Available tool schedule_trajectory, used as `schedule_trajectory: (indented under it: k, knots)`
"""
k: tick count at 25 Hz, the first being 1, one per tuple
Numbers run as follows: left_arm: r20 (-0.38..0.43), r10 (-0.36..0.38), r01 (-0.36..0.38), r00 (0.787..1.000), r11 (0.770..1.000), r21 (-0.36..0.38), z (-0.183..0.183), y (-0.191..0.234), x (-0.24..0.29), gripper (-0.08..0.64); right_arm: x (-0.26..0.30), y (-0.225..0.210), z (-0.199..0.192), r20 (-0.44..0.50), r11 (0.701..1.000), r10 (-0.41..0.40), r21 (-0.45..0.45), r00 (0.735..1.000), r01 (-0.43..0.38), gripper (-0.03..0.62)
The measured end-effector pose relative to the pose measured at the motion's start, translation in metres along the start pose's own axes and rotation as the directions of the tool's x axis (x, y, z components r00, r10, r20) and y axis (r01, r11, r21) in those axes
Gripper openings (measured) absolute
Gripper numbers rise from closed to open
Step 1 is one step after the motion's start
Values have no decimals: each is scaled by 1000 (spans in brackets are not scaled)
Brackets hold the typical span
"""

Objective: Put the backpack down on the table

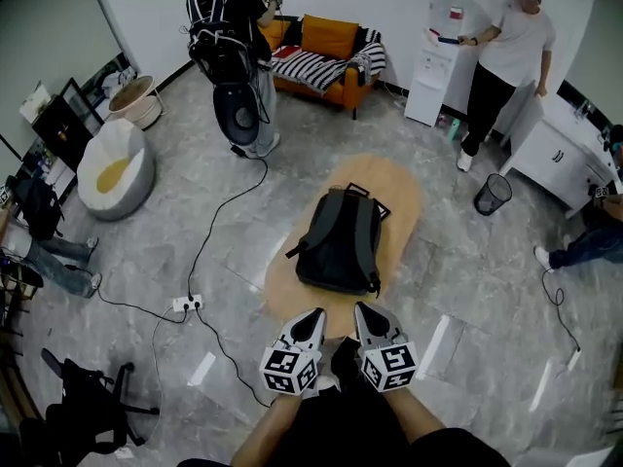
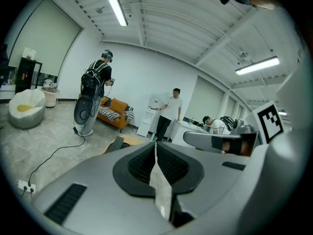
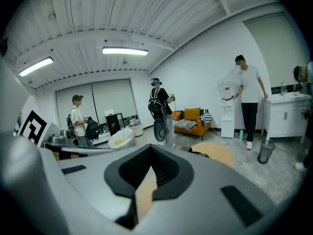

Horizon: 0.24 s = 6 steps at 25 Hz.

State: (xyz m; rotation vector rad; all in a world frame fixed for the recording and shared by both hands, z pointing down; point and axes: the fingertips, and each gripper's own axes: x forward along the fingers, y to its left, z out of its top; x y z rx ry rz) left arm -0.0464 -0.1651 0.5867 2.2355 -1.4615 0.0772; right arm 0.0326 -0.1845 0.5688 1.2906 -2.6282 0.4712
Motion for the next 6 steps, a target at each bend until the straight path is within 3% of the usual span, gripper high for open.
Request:
schedule_trajectory:
  k: [6]
  knots:
    - [4,8,-8,1000,1000,2,-16,-11,-35,23,-25,34,-13,-9,999,19,-29,1000,-19,9]
